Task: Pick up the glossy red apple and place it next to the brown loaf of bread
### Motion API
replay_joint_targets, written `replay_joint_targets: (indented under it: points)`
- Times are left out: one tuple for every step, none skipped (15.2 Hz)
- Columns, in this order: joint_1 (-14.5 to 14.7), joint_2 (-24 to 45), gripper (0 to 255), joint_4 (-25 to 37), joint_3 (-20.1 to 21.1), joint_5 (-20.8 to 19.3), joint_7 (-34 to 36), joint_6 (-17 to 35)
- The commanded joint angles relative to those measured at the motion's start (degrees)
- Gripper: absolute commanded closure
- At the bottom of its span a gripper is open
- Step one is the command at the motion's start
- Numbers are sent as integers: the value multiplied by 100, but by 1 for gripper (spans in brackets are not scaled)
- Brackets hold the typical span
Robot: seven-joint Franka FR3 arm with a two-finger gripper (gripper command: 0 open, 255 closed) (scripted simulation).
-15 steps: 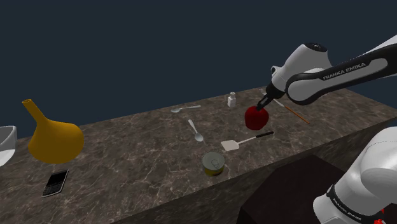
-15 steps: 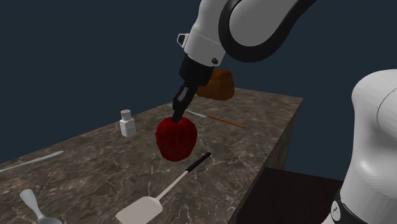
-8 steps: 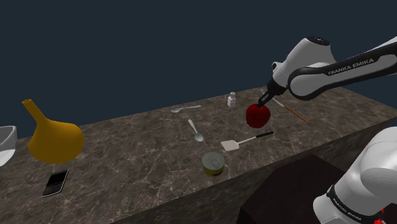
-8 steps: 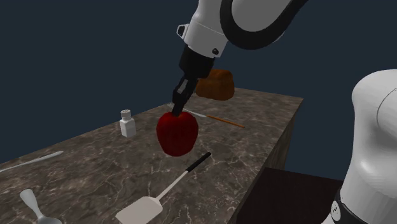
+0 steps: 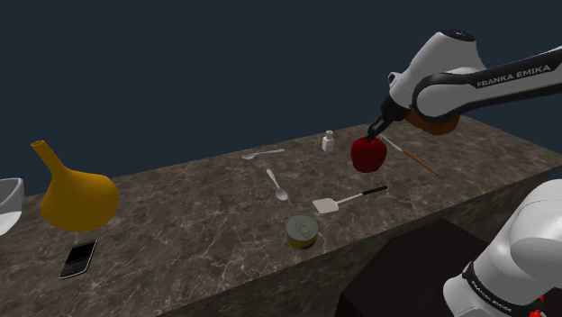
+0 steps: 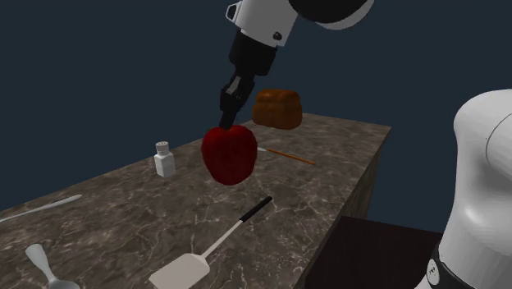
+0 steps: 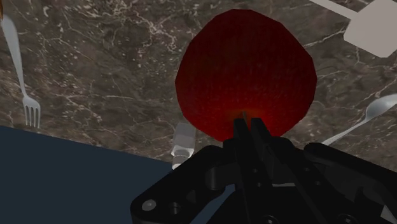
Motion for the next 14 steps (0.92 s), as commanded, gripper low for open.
replay_joint_targets:
  points:
    - [0, -90, 255, 95, 23, 7, 8, -186]
    - [1, -123, 255, 153, 33, 12, 11, -277]
    - [3, -154, 255, 212, 42, 17, 13, -367]
    - [5, -184, 255, 272, 51, 22, 15, -456]
    - [7, -211, 255, 333, 60, 27, 17, -544]
    - [10, -236, 255, 395, 69, 32, 18, -632]
    - [12, -259, 255, 458, 77, 38, 20, -718]
    - [15, -281, 255, 523, 86, 43, 22, -804]
    - [18, -300, 255, 588, 94, 48, 23, -889]
    - [20, -318, 255, 654, 102, 54, 24, -973]
    - [23, -334, 255, 722, 110, 59, 25, -1056]
    - [26, -349, 255, 790, 118, 65, 27, -1138]
    - [30, -361, 255, 859, 125, 70, 28, -1220]
    - [33, -372, 255, 929, 133, 76, 29, -1301]
